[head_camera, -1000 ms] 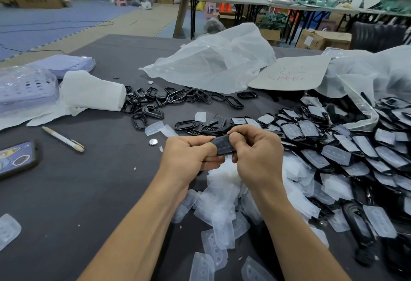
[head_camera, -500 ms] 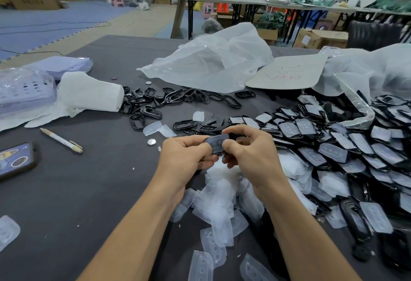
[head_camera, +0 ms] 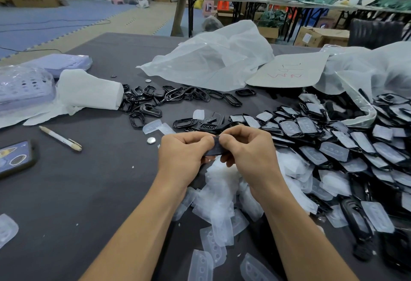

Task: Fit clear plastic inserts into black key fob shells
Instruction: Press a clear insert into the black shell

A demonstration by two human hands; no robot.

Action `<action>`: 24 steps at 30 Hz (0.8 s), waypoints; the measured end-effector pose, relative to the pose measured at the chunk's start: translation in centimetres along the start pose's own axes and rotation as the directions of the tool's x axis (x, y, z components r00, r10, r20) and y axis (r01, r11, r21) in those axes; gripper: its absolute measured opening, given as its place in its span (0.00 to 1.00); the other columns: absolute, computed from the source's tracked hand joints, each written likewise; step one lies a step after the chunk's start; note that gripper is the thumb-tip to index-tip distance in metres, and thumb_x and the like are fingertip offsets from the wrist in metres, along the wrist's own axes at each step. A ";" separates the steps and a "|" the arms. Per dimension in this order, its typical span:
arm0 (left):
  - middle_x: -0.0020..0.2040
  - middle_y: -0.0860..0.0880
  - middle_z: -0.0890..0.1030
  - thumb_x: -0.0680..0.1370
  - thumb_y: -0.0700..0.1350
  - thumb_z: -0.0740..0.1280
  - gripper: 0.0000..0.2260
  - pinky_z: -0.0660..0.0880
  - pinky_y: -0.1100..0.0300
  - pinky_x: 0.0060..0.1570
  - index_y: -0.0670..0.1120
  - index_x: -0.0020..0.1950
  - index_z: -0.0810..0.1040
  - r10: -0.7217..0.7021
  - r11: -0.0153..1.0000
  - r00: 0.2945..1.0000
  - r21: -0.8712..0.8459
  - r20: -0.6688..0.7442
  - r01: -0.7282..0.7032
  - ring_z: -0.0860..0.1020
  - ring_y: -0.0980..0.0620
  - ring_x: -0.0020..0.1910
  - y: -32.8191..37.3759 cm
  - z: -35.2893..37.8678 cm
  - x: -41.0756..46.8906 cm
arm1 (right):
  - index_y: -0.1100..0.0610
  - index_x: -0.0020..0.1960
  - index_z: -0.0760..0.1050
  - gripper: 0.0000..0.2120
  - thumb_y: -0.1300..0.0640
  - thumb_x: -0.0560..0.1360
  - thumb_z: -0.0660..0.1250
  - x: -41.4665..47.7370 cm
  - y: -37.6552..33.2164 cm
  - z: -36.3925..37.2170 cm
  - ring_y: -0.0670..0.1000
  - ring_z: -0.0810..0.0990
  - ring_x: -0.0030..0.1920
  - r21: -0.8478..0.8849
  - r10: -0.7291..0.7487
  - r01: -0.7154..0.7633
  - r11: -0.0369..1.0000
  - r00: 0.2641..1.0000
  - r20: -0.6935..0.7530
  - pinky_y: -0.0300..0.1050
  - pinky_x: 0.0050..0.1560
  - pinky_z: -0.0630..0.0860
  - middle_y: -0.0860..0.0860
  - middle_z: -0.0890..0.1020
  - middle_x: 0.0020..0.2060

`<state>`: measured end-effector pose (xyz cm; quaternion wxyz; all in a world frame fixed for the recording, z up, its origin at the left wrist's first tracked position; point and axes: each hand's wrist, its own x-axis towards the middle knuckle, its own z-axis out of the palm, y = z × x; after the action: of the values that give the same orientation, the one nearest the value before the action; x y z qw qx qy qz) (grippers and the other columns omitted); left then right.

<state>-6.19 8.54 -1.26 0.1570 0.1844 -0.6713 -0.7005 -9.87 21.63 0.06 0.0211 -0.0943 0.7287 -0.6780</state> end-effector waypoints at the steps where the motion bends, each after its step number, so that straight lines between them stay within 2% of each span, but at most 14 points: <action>1: 0.34 0.45 0.86 0.74 0.40 0.75 0.08 0.78 0.63 0.30 0.52 0.40 0.89 0.013 1.000 1.000 0.017 -0.008 -0.013 0.81 0.53 0.30 -0.1 0.1 0.0 | 0.59 0.37 0.82 0.09 0.68 0.75 0.71 0.0 0.0 0.1 0.50 0.77 0.25 -0.005 -0.006 0.006 1.000 1.000 -0.011 0.40 0.27 0.73 0.54 0.82 0.28; 7: 0.33 0.48 0.86 0.72 0.39 0.77 0.11 0.79 0.64 0.31 0.56 0.37 0.89 0.039 0.999 0.995 0.016 -0.092 -0.038 0.84 0.53 0.30 -0.2 0.6 0.0 | 0.58 0.34 0.82 0.13 0.70 0.74 0.71 0.0 0.1 0.5 0.50 0.76 0.24 -0.012 -0.030 0.029 0.999 0.997 -0.074 0.38 0.26 0.71 0.53 0.81 0.27; 11: 0.34 0.49 0.87 0.68 0.44 0.77 0.06 0.81 0.60 0.36 0.55 0.40 0.89 0.039 0.999 0.993 -0.002 -0.114 -0.040 0.86 0.50 0.33 -0.1 0.8 -0.1 | 0.57 0.35 0.82 0.14 0.71 0.74 0.70 -0.1 0.1 0.8 0.49 0.75 0.24 0.016 -0.034 0.035 0.999 0.996 -0.086 0.41 0.27 0.74 0.53 0.81 0.27; 16: 0.34 0.50 0.87 0.70 0.41 0.77 0.09 0.79 0.62 0.32 0.56 0.38 0.89 0.048 0.999 0.993 -0.006 -0.108 -0.049 0.84 0.54 0.31 -0.2 0.6 -0.1 | 0.56 0.34 0.82 0.14 0.69 0.75 0.70 0.0 -0.1 0.5 0.51 0.76 0.24 0.056 0.037 -0.035 0.998 0.999 -0.037 0.39 0.26 0.70 0.53 0.81 0.26; 20: 0.34 0.50 0.87 0.66 0.47 0.75 0.05 0.83 0.58 0.36 0.58 0.38 0.88 0.022 1.000 0.995 -0.008 -0.097 -0.023 0.85 0.51 0.33 0.1 0.3 -0.1 | 0.59 0.44 0.84 0.07 0.68 0.75 0.69 0.0 -0.4 -0.3 0.53 0.80 0.28 0.110 0.123 -0.132 0.985 0.989 0.082 0.40 0.29 0.75 0.54 0.84 0.32; 22: 0.34 0.48 0.87 0.66 0.46 0.75 0.05 0.83 0.56 0.36 0.55 0.38 0.89 -0.001 0.999 0.996 -0.044 -0.092 -0.003 0.85 0.50 0.32 0.1 0.2 -0.1 | 0.60 0.49 0.83 0.09 0.71 0.74 0.69 0.0 -0.5 -0.4 0.53 0.80 0.30 0.101 0.134 -0.151 0.983 0.979 0.153 0.41 0.31 0.77 0.54 0.84 0.33; 24: 0.34 0.47 0.87 0.70 0.42 0.75 0.06 0.83 0.56 0.36 0.52 0.39 0.89 -0.015 0.999 0.997 -0.053 -0.078 0.010 0.85 0.49 0.32 0.1 0.2 -0.1 | 0.61 0.50 0.82 0.12 0.74 0.73 0.68 -0.1 -0.5 -0.4 0.53 0.80 0.30 0.088 0.135 -0.152 0.984 0.976 0.174 0.41 0.31 0.77 0.55 0.84 0.33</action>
<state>-6.21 8.79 -1.17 0.1838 0.2119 -0.6446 -0.7112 -9.83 22.03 0.64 0.1357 -0.0968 0.6941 -0.7003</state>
